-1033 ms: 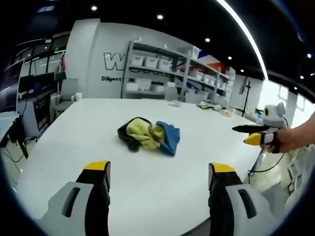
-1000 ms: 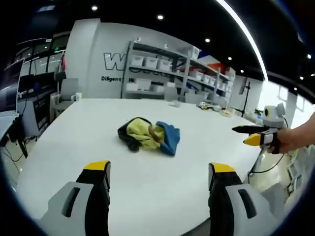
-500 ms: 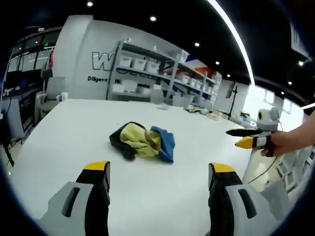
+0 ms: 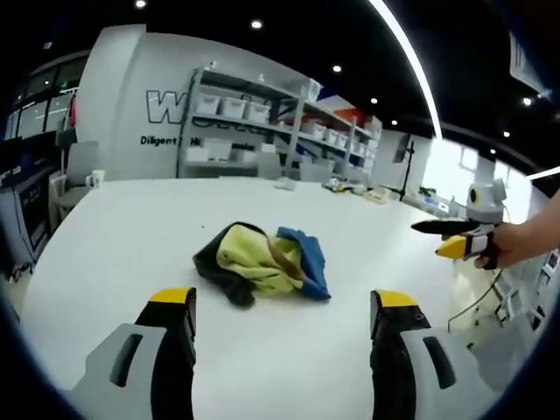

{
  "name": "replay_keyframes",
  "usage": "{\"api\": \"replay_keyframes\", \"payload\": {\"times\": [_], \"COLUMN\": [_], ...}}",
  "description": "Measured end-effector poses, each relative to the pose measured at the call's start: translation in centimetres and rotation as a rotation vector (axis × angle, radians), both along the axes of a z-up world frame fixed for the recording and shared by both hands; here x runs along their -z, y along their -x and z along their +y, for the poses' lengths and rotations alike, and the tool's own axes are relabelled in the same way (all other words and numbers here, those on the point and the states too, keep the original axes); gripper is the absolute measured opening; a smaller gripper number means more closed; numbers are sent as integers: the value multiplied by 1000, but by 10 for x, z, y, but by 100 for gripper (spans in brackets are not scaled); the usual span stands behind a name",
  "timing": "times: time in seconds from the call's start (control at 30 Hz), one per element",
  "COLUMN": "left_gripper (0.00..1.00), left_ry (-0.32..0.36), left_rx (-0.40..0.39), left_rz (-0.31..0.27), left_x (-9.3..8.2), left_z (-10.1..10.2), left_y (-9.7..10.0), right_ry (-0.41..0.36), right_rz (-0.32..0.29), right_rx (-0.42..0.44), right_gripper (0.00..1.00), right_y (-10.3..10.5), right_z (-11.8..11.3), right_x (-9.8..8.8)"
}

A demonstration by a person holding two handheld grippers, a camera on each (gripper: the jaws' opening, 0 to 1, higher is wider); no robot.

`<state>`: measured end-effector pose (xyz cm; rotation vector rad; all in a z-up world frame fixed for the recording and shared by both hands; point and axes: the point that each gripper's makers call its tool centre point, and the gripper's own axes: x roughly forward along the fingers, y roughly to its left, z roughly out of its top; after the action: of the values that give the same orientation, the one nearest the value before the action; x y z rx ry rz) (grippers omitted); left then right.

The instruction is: Fold the garment on the visible template until the final outline fits inside the template.

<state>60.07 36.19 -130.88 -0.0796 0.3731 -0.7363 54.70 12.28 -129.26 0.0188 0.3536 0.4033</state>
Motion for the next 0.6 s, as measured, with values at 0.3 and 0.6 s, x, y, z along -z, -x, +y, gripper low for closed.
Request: {"api": "replay_keyframes", "payload": {"times": [0.3,0.6], "left_gripper": [79,80], "left_ry": [-10,-15], "left_rx": [11,10], "left_rz": [12,6], "left_x": [5,5], "left_z": [-2,-3], "left_y": [-7,-6], "right_ry": [-5,-6], "right_rz": [14,19], "right_rx": [-4,-8], "right_gripper": [98,97], "right_y": [-7,-11], "right_z": [4,7], "right_x": [13,15]}}
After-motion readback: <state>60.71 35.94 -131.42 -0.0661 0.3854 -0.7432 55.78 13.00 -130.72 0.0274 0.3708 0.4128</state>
